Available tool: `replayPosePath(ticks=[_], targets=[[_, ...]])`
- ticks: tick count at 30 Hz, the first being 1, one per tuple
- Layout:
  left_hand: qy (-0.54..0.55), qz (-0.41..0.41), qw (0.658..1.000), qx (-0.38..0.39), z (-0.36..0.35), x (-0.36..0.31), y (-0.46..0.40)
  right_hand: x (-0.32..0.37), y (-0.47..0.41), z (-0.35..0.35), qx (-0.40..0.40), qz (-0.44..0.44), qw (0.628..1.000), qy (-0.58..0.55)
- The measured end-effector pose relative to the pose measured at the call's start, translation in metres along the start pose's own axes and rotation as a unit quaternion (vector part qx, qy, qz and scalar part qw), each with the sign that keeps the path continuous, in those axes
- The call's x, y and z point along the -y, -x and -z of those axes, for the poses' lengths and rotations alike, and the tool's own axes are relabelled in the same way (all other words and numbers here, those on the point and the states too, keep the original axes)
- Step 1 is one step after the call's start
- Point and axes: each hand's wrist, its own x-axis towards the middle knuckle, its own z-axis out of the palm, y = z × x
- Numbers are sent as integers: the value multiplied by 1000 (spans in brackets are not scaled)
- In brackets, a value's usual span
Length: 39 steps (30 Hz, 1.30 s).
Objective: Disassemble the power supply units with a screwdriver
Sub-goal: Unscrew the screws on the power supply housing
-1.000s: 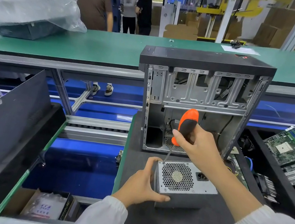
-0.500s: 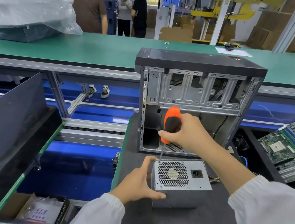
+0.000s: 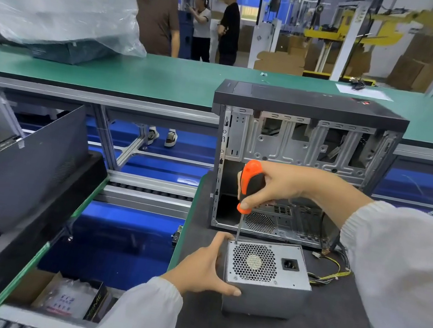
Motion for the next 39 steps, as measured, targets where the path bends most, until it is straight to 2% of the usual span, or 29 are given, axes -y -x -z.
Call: replayPosePath(ticks=[4, 7, 12, 14, 17, 19, 21, 22, 24, 26, 30, 34, 39], targets=[[-33, 9, 999, 7, 4, -4, -1, -3, -7, 9, 78, 39, 996, -24], [7, 17, 1000, 5, 14, -6, -2, -10, -10, 7, 34, 22, 999, -23], [121, -77, 976, -164, 27, -34, -18, -13, -11, -2, -40, 4, 999, -12], [133, -91, 971, -174, 27, -46, -25, -8, -6, 0, -40, -3, 999, 0], [138, -91, 965, -202, 25, -49, -30, 7, 10, 11, 2, -31, 999, 26], [127, -96, 962, -223, 23, -48, -31, 23, 18, 17, -57, -53, 995, 58], [93, -104, 962, -237, 21, -46, -32, 38, 17, 12, -173, -78, 968, 166], [80, -106, 962, -241, 20, -45, -32, 44, 14, 5, -222, -94, 938, 251], [71, -107, 959, -253, 18, -44, -32, 53, 7, -13, -269, -130, 872, 388], [78, -106, 953, -272, 16, -43, -32, 56, 0, -24, -290, -132, 835, 449], [123, -97, 945, -287, 15, -39, -32, 54, -5, -27, -293, -58, 817, 493], [131, -70, 947, -284, 20, -37, -33, 53, -10, -21, -238, 51, 800, 548], [138, -53, 950, -275, 23, -39, -35, 42, -11, -4, -167, 184, 752, 610]])
